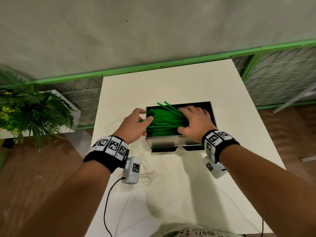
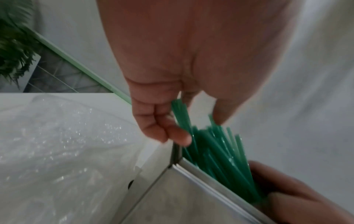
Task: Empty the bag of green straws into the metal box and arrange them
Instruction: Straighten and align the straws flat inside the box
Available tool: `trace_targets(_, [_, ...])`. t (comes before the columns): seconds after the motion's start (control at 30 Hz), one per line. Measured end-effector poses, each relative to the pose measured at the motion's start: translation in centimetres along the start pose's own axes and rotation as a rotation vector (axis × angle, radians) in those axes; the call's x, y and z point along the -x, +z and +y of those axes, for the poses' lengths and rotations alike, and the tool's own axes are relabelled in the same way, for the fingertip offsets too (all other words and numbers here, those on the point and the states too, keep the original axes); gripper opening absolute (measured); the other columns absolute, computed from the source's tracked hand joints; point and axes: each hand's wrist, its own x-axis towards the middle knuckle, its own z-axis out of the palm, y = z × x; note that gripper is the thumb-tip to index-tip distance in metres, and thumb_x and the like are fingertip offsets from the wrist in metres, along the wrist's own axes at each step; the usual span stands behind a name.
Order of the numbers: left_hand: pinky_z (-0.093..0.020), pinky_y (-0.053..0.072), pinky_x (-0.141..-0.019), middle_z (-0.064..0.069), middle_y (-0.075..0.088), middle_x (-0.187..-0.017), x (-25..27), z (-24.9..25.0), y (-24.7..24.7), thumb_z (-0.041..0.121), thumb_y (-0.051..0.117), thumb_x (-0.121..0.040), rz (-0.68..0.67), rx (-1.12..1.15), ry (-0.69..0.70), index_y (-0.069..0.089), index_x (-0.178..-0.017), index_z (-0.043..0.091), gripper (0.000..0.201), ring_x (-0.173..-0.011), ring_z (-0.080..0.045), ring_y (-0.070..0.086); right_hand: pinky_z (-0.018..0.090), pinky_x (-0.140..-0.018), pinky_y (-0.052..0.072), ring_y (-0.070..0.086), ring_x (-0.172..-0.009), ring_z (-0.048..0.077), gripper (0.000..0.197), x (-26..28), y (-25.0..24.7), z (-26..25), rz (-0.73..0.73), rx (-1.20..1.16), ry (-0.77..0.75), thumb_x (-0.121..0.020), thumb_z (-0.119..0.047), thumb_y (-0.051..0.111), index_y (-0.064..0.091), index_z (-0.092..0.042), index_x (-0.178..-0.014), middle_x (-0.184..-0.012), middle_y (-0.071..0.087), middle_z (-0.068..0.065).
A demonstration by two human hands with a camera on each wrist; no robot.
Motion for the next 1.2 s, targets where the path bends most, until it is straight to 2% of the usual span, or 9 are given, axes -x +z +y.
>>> trace_targets(0.13, [-0.03, 0.059, -0.071, -0.006, 0.067, -0.107, -0.6, -0.5, 1.0, 0.018, 0.059, -0.101, 0.187, -0.057, 0.072, 0.061, -0.105, 0.014, 0.006, -0.069, -0.021, 0.071, 0.056, -0.121, 0.01, 0.036, -0.136, 0.024, 0.074, 0.4, 0.3, 0.2, 0.058, 0.068, -0.098, -0.072, -0.059, 0.036, 0.046, -0.036, -0.142, -0.143, 0.048, -0.008])
trace_targets(0.5, [-0.038, 0.06, -0.073, 0.0, 0.074, -0.083, 2.5, -0.6, -8.0, 0.014, 0.07, -0.094, 0.326, -0.177, 0.145, 0.071, -0.091, 0.022, 0.009, -0.064, -0.004, 0.071, 0.051, -0.119, 0.019, 0.042, -0.133, 0.024, 0.073, 0.1, 0.2, 0.2, 0.009, 0.059, -0.098, -0.075, -0.049, 0.045, 0.046, -0.029, -0.144, -0.141, 0.052, -0.004])
trace_targets(0.63, [-0.007, 0.049, -0.056, 0.006, 0.072, -0.071, 5.0, -1.3, -14.0, 0.018, 0.07, -0.094, 0.381, -0.284, 0.192, 0.074, -0.093, 0.024, 0.007, -0.062, 0.0, 0.069, 0.049, -0.116, 0.026, 0.044, -0.13, 0.024, 0.073, 0.1, 0.1, 0.2, -0.025, 0.042, -0.1, -0.075, -0.05, 0.045, 0.046, -0.028, -0.145, -0.141, 0.052, -0.003])
trace_targets(0.73, [-0.024, 0.061, -0.066, 0.015, 0.075, -0.088, 6.8, -2.4, -18.0, 0.035, 0.071, -0.092, 0.444, -0.269, 0.188, 0.073, -0.094, 0.032, 0.004, -0.071, -0.01, 0.074, 0.046, -0.113, 0.03, 0.046, -0.128, 0.024, 0.07, 0.1, 0.1, 0.2, -0.041, 0.026, -0.101, -0.078, -0.043, 0.043, 0.045, -0.027, -0.146, -0.142, 0.052, -0.002])
trace_targets(0.83, [-0.044, 0.063, -0.082, 0.014, 0.074, -0.103, 8.1, -3.2, -19.8, 0.058, 0.067, -0.08, 0.508, -0.114, 0.201, 0.073, -0.098, 0.041, 0.026, -0.084, -0.023, 0.077, 0.049, -0.117, 0.022, 0.043, -0.132, 0.025, 0.061, 0.2, 0.7, 0.5, 0.035, 0.108, -0.111, -0.087, -0.033, 0.046, 0.042, -0.026, -0.148, -0.143, 0.052, -0.001])
trace_targets(0.9, [-0.044, 0.063, -0.081, 0.016, 0.075, -0.097, 8.2, -2.5, -19.5, 0.057, 0.067, -0.079, 0.522, -0.065, 0.21, 0.074, -0.097, 0.039, 0.026, -0.084, -0.023, 0.077, 0.052, -0.12, 0.017, 0.04, -0.135, 0.026, 0.061, 0.2, 1.0, 0.5, 0.047, 0.145, -0.116, -0.092, -0.031, 0.048, 0.038, -0.028, -0.151, -0.146, 0.049, -0.001])
trace_targets(1.0, [-0.016, 0.057, -0.056, 0.01, 0.076, -0.085, 7.3, -0.4, -16.6, 0.032, 0.073, -0.09, 0.46, -0.043, 0.228, 0.075, -0.093, 0.028, 0.005, -0.071, -0.005, 0.075, 0.048, -0.122, 0.018, 0.034, -0.142, 0.026, 0.065, 0.5, 0.6, 0.6, 0.022, 0.066, -0.136, -0.093, -0.036, 0.048, 0.033, -0.028, -0.155, -0.154, 0.041, 0.003])
trace_targets(1.07, [-0.007, 0.048, -0.051, 0.003, 0.073, -0.079, 6.2, 0.7, -13.6, 0.013, 0.069, -0.095, 0.416, 0.011, 0.24, 0.074, -0.096, 0.02, 0.009, -0.062, 0.003, 0.071, 0.036, -0.12, 0.023, 0.037, -0.141, 0.025, 0.064, 1.3, -0.1, 1.0, 0.057, -0.134, -0.133, -0.091, -0.023, 0.055, 0.04, -0.022, -0.153, -0.153, 0.042, 0.005])
trace_targets(1.2, [-0.008, 0.049, -0.057, 0.0, 0.073, -0.089, 3.8, 2.0, -6.5, 0.01, 0.069, -0.095, 0.305, 0.113, 0.274, 0.072, -0.097, 0.016, 0.007, -0.063, 0.002, 0.07, 0.033, -0.105, 0.045, 0.058, -0.116, 0.022, 0.053, 5.0, -1.9, 3.5, 0.436, -0.523, 0.041, -0.078, 0.011, 0.05, 0.065, -0.012, -0.124, -0.125, 0.062, 0.007])
